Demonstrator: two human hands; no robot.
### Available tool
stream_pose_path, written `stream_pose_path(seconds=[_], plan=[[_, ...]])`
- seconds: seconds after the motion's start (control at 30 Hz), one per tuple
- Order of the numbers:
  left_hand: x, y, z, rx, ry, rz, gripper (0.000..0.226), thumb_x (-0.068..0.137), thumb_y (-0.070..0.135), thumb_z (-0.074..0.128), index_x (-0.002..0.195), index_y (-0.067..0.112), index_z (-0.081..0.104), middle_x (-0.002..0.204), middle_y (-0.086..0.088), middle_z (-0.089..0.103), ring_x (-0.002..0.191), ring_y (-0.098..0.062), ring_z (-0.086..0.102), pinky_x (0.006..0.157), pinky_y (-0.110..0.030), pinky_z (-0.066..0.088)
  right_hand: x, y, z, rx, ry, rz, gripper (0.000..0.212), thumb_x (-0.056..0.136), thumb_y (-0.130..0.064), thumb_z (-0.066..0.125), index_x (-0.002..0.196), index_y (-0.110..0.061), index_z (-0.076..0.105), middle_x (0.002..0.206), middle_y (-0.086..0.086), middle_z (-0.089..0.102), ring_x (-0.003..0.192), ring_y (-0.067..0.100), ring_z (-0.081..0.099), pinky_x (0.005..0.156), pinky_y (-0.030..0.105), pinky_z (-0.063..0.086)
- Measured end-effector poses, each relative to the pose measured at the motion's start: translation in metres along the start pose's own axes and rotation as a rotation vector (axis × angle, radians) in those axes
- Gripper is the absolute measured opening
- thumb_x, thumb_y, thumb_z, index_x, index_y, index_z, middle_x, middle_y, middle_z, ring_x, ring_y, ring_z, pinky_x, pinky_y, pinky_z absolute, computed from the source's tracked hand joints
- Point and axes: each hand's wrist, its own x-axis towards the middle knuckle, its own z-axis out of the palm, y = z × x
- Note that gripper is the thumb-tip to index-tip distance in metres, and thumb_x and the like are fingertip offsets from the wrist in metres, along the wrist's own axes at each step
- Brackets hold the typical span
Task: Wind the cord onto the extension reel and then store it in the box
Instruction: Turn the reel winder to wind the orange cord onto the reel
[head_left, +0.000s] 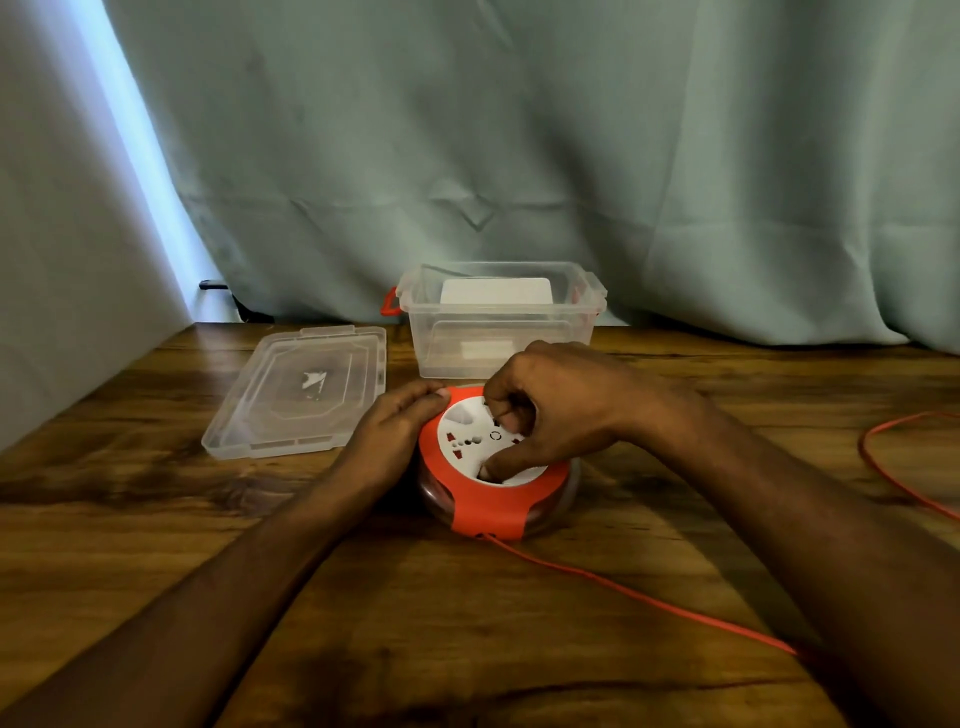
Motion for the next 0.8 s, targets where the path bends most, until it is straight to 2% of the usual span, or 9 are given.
stream_pose_path(seconds=[0.13, 0.23, 0.3, 0.4, 0.47, 0.5, 0.57, 0.67, 0.8], plan=[[0.000, -0.001, -0.001, -0.008, -0.006, 0.002, 0.021, 0.106, 0.022, 0.052, 0.105, 0.027, 0.072, 0.093, 0.005, 0.081, 0.082, -0.013, 0.078, 0.063, -0.019, 0.059, 0.003, -0.002, 0.005, -0.015, 0.009, -0.011, 0.048, 0.079, -0.069, 0.074, 0.065, -0.026, 0.059, 0.067, -0.012, 0.064, 0.065, 0.007, 0.062, 0.054, 0.019, 0.037], [0.000, -0.002, -0.002, 0.001, -0.016, 0.002, 0.021, 0.107, 0.023, 0.051, 0.107, 0.027, 0.072, 0.096, 0.004, 0.080, 0.083, -0.013, 0.078, 0.064, -0.019, 0.059, 0.006, -0.004, 0.009, -0.024, -0.006, -0.042, 0.045, 0.084, -0.069, 0.070, 0.071, -0.026, 0.065, 0.073, -0.011, 0.069, 0.066, 0.005, 0.066, 0.054, 0.016, 0.038], [0.000, -0.002, -0.002, 0.002, -0.014, 0.006, 0.022, 0.107, 0.023, 0.051, 0.106, 0.028, 0.072, 0.096, 0.003, 0.080, 0.083, -0.012, 0.078, 0.064, -0.018, 0.059, 0.005, -0.003, 0.007, -0.013, 0.024, -0.052, 0.039, 0.083, -0.068, 0.072, 0.075, -0.030, 0.063, 0.075, -0.014, 0.066, 0.071, 0.003, 0.063, 0.056, 0.019, 0.039], [0.000, -0.002, -0.003, 0.001, -0.008, 0.003, 0.023, 0.107, 0.022, 0.051, 0.105, 0.029, 0.073, 0.096, 0.002, 0.080, 0.085, -0.015, 0.077, 0.068, -0.023, 0.059, 0.002, 0.002, -0.006, 0.168, 0.148, -0.109, 0.026, 0.083, -0.044, 0.084, 0.097, -0.034, 0.065, 0.077, -0.014, 0.070, 0.072, 0.000, 0.065, 0.062, 0.022, 0.046], [0.000, -0.003, -0.003, -0.001, -0.011, -0.003, 0.023, 0.107, 0.023, 0.051, 0.106, 0.029, 0.072, 0.097, 0.001, 0.080, 0.087, -0.017, 0.078, 0.070, -0.026, 0.059, 0.000, 0.008, -0.015, 0.316, 0.123, -0.160, 0.049, 0.081, -0.020, 0.088, 0.116, -0.036, 0.059, 0.091, -0.015, 0.077, 0.067, -0.007, 0.064, 0.059, 0.014, 0.048], [0.000, -0.003, -0.003, -0.001, -0.013, -0.002, 0.022, 0.107, 0.023, 0.051, 0.106, 0.030, 0.072, 0.097, 0.001, 0.080, 0.087, -0.017, 0.078, 0.069, -0.025, 0.059, 0.000, 0.011, -0.016, 0.320, 0.072, -0.161, 0.063, 0.079, -0.013, 0.088, 0.125, -0.039, 0.054, 0.102, -0.017, 0.077, 0.064, -0.007, 0.063, 0.058, 0.016, 0.051], [0.000, -0.003, -0.002, 0.000, -0.017, 0.001, 0.023, 0.107, 0.023, 0.050, 0.108, 0.030, 0.072, 0.097, 0.003, 0.080, 0.088, -0.016, 0.078, 0.066, -0.021, 0.059, -0.001, 0.013, -0.014, 0.244, -0.024, -0.113, 0.083, 0.077, -0.010, 0.089, 0.137, -0.047, 0.044, 0.118, -0.023, 0.072, 0.069, -0.004, 0.064, 0.061, 0.024, 0.059], [0.000, -0.002, -0.001, -0.016, -0.020, -0.005, 0.022, 0.107, 0.023, 0.050, 0.107, 0.030, 0.071, 0.095, 0.004, 0.080, 0.085, -0.014, 0.078, 0.063, -0.018, 0.058, 0.000, 0.013, -0.006, 0.168, -0.066, -0.072, 0.096, 0.079, -0.009, 0.087, 0.147, -0.050, 0.034, 0.130, -0.022, 0.068, 0.085, -0.016, 0.060, 0.067, 0.031, 0.062], [0.000, -0.003, -0.002, -0.024, -0.007, -0.004, 0.021, 0.107, 0.025, 0.051, 0.107, 0.030, 0.071, 0.099, 0.002, 0.079, 0.087, -0.015, 0.078, 0.064, -0.020, 0.059, 0.002, 0.012, -0.005, 0.164, -0.067, -0.069, 0.109, 0.080, -0.008, 0.086, 0.153, -0.054, 0.019, 0.134, -0.021, 0.066, 0.096, -0.003, 0.065, 0.072, 0.032, 0.065]])
